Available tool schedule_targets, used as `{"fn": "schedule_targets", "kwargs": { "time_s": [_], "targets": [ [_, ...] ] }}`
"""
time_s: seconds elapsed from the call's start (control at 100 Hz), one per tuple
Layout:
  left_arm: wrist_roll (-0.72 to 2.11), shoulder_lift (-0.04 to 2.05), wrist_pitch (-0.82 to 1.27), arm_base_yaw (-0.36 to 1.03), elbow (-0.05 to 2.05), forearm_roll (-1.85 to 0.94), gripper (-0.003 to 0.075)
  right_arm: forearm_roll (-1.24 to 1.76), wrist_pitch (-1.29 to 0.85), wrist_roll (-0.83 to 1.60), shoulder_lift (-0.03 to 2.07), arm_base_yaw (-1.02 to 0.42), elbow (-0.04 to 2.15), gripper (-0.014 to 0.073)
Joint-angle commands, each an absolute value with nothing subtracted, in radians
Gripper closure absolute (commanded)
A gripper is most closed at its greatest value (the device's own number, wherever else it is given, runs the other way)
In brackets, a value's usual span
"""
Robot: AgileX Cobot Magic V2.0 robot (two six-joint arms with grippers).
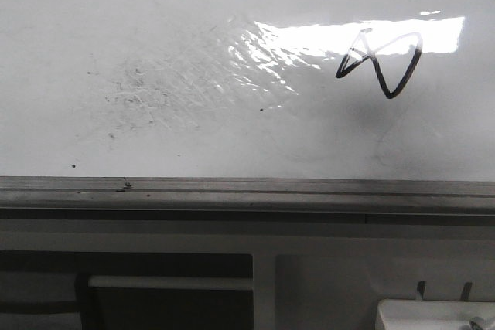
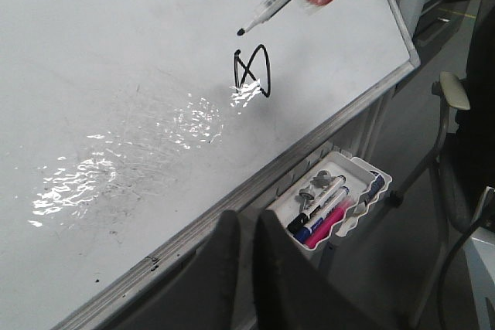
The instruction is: Write number 8 on whiteboard
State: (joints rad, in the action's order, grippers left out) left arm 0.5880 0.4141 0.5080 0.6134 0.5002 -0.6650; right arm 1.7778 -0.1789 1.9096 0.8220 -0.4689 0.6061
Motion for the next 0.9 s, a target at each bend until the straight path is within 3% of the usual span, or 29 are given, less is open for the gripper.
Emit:
{"fn": "schedule_targets", "kwargs": {
  "time_s": [0.0,0.1,0.17,0.34,0.51,0.74,0.89],
  "targets": [
    [0.585,0.422,0.462,0.61,0.528,-0.701,0.054,1.77,-0.377,1.861,0.782,-0.467,0.639,0.0639],
    [0.585,0.449,0.474,0.61,0.528,-0.721,0.0334,1.662,-0.526,1.784,0.788,-0.467,0.637,0.0639],
    [0.626,0.49,0.515,0.61,0.528,-0.765,0.0274,1.532,-0.616,1.698,0.808,-0.467,0.637,0.0638],
    [1.061,0.633,0.655,0.61,0.528,-1.067,0.028,1.257,-0.781,1.544,0.847,-0.467,0.637,0.0639],
    [1.427,0.781,0.73,0.61,0.531,-1.298,0.028,1.228,-0.805,1.544,0.846,-0.467,0.637,0.0638],
    [1.557,0.974,0.815,0.635,0.602,-1.353,0.028,1.228,-0.807,1.544,0.846,-0.467,0.637,0.0639],
    [1.618,1.075,0.789,0.745,0.675,-1.353,0.028,1.228,-0.812,1.544,0.846,-0.467,0.639,0.0638]
  ]
}}
